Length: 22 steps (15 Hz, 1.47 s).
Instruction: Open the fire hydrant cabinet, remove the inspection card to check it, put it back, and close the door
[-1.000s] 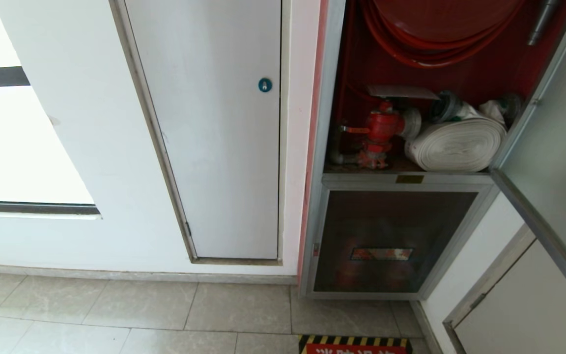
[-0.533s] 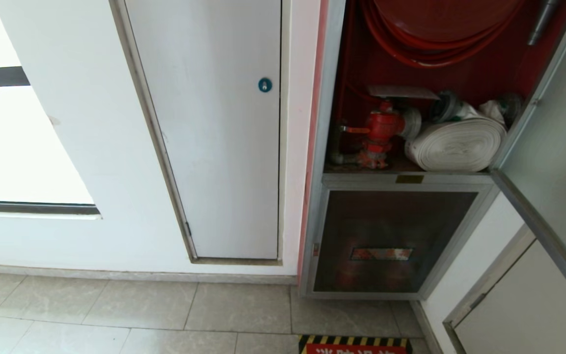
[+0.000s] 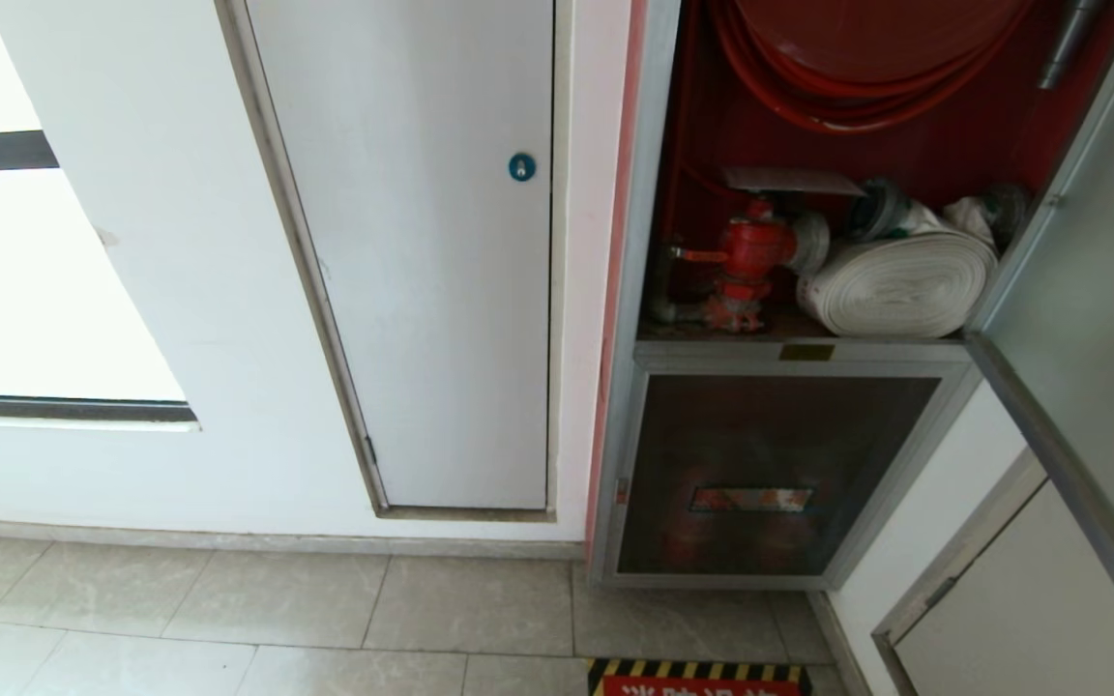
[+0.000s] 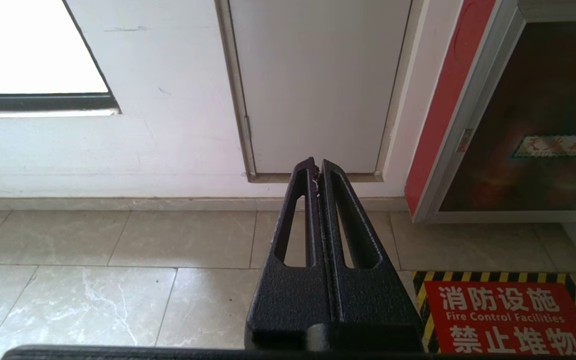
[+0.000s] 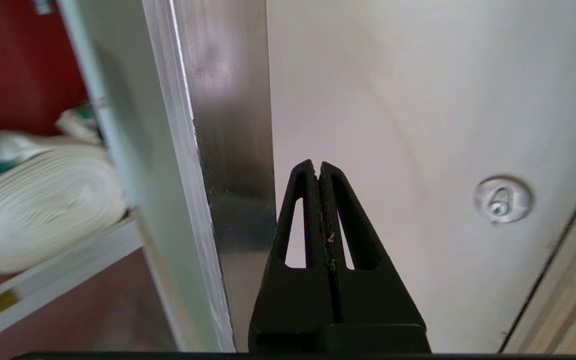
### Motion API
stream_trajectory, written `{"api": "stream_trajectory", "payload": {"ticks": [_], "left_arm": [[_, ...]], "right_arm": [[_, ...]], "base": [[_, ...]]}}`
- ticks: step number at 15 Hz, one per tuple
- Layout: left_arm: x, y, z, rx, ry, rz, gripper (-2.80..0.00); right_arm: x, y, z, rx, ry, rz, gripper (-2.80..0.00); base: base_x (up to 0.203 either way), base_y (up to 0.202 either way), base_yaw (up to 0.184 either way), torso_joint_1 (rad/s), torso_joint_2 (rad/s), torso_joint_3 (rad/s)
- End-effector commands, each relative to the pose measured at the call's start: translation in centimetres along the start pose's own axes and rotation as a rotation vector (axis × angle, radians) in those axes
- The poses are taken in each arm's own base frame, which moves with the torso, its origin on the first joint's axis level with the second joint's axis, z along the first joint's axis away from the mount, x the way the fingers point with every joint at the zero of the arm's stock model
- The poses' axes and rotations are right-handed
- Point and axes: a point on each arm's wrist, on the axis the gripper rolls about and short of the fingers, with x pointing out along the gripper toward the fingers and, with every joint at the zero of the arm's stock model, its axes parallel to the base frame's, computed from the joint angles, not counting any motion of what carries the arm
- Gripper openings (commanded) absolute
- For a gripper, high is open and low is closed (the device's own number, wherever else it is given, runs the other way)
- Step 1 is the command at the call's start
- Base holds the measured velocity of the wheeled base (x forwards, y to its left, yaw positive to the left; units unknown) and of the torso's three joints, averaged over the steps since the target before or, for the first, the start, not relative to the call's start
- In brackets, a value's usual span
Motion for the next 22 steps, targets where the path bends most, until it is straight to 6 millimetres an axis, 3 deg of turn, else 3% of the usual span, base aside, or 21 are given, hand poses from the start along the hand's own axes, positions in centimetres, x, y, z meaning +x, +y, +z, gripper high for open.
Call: {"api": "stream_trajectory", "payload": {"ticks": [1, 9, 15, 17, 22], "left_arm": [[0.0, 0.0, 0.0, 0.0, 0.001, 0.0, -2.8], [0.0, 0.0, 0.0, 0.0, 0.001, 0.0, -2.8], [0.0, 0.0, 0.0, 0.0, 0.001, 0.0, -2.8], [0.0, 0.0, 0.0, 0.0, 0.001, 0.0, -2.8], [0.0, 0.0, 0.0, 0.0, 0.001, 0.0, -2.8]], "right_arm": [[-1.1, 0.6, 0.6, 0.009, -0.014, 0.043, -2.8], [-3.5, 3.5, 0.5, 0.023, 0.062, 0.297, -2.8], [-3.5, 5.9, -0.1, 0.026, 0.101, 0.47, -2.8], [-3.3, 7.1, -0.5, 0.029, 0.125, 0.533, -2.8], [-0.3, 10.7, -1.6, 0.02, 0.202, 0.61, -2.8]], "base": [[0.0, 0.0, 0.0, 0.0, 0.0, 0.0], [0.0, 0.0, 0.0, 0.0, 0.0, 0.0], [0.0, 0.0, 0.0, 0.0, 0.0, 0.0], [0.0, 0.0, 0.0, 0.0, 0.0, 0.0], [0.0, 0.0, 0.0, 0.0, 0.0, 0.0]]}}
